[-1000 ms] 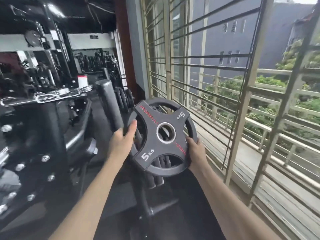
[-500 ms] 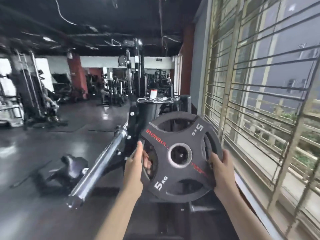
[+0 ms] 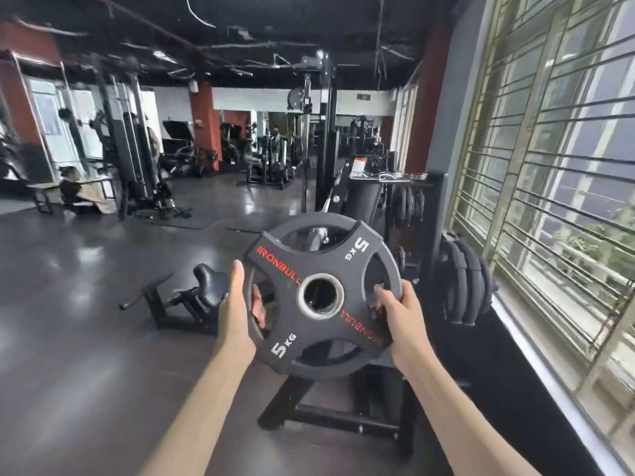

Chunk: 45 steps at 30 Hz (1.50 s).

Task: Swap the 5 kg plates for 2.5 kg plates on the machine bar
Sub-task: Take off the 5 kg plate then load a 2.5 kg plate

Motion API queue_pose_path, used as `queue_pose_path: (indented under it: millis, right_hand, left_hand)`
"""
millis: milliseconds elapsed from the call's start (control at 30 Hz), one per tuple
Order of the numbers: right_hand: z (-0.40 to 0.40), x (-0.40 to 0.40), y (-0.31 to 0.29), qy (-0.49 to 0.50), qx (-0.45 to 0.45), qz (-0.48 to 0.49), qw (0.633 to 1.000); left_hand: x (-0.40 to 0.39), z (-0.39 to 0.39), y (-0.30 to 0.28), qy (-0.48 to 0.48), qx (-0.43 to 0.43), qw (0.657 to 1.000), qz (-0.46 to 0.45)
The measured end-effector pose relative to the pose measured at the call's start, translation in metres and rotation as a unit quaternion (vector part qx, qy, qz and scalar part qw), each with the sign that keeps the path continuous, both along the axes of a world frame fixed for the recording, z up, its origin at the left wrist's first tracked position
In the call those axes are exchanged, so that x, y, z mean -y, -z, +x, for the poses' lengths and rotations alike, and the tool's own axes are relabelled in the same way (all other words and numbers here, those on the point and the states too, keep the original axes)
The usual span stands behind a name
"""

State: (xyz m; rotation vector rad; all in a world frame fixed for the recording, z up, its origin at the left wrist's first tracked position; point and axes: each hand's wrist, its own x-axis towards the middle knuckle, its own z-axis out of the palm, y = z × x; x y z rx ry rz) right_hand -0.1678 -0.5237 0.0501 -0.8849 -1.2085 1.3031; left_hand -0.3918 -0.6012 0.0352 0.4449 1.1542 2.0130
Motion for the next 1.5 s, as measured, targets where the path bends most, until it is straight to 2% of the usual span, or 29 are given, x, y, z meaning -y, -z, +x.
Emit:
queue_pose_path:
  millis: [200, 333, 567, 667, 867, 933, 1000, 1067, 1100, 1200, 1267, 1333, 1400, 1433, 1500]
  right_hand:
    - [-0.042, 0.015, 0.02, 0.01, 0.011, -0.066, 0.998]
    - [-0.055, 0.017, 0.032, 0.034, 0.011, -0.081, 0.996]
    - [-0.072, 0.028, 0.047, 0.043, 0.014, -0.094, 0.995]
    - [-0.073, 0.031, 0.047, 0.044, 0.023, -0.088, 0.995]
    - [-0.07, 0.032, 0.044, 0.039, 0.039, -0.081, 0.995]
    - [-0.072, 0.033, 0.05, 0.043, 0.026, -0.073, 0.996]
    - [-0.075, 0.03, 0.055, 0.052, 0.013, -0.064, 0.997]
    - [-0.078, 0.025, 0.057, 0.06, 0.004, -0.069, 0.996]
    - [-0.08, 0.023, 0.056, 0.06, 0.002, -0.077, 0.995]
    - [-0.083, 0.007, 0.051, 0.054, 0.035, -0.132, 0.989]
    - [-0.08, 0.001, 0.045, 0.015, 0.004, -0.192, 0.981]
    - [-0.077, -0.006, 0.043, -0.046, -0.07, -0.233, 0.969]
    - [-0.078, -0.01, 0.044, -0.088, -0.13, -0.206, 0.966]
    - [-0.082, -0.014, 0.044, -0.086, -0.13, -0.2, 0.967]
    - [-0.091, -0.018, 0.037, -0.043, -0.114, -0.251, 0.96]
  left_hand:
    - [0.008, -0.044, 0.009, 0.0, -0.012, 1.0, -0.023]
    - [0.004, -0.059, 0.018, 0.036, -0.015, 0.997, -0.06]
    - [0.003, -0.076, 0.021, 0.027, -0.118, 0.985, -0.123]
    - [0.0, -0.079, 0.032, 0.019, -0.134, 0.982, -0.135]
    - [-0.004, -0.081, 0.032, 0.05, -0.075, 0.981, -0.173]
    - [-0.001, -0.079, 0.025, 0.093, -0.045, 0.973, -0.208]
    - [-0.001, -0.081, 0.015, 0.16, 0.006, 0.95, -0.268]
    - [0.002, -0.081, 0.005, 0.19, 0.055, 0.946, -0.255]
    - [0.0, -0.082, 0.002, 0.179, 0.065, 0.951, -0.245]
    - [-0.011, -0.083, -0.001, 0.152, 0.021, 0.955, -0.253]
    - [-0.013, -0.078, -0.013, 0.155, 0.001, 0.955, -0.255]
    - [-0.018, -0.078, -0.02, 0.155, -0.006, 0.957, -0.243]
    - [-0.025, -0.084, -0.017, 0.153, -0.02, 0.955, -0.253]
    - [-0.031, -0.087, -0.014, 0.157, -0.021, 0.953, -0.256]
    - [-0.035, -0.088, -0.015, 0.156, -0.028, 0.952, -0.26]
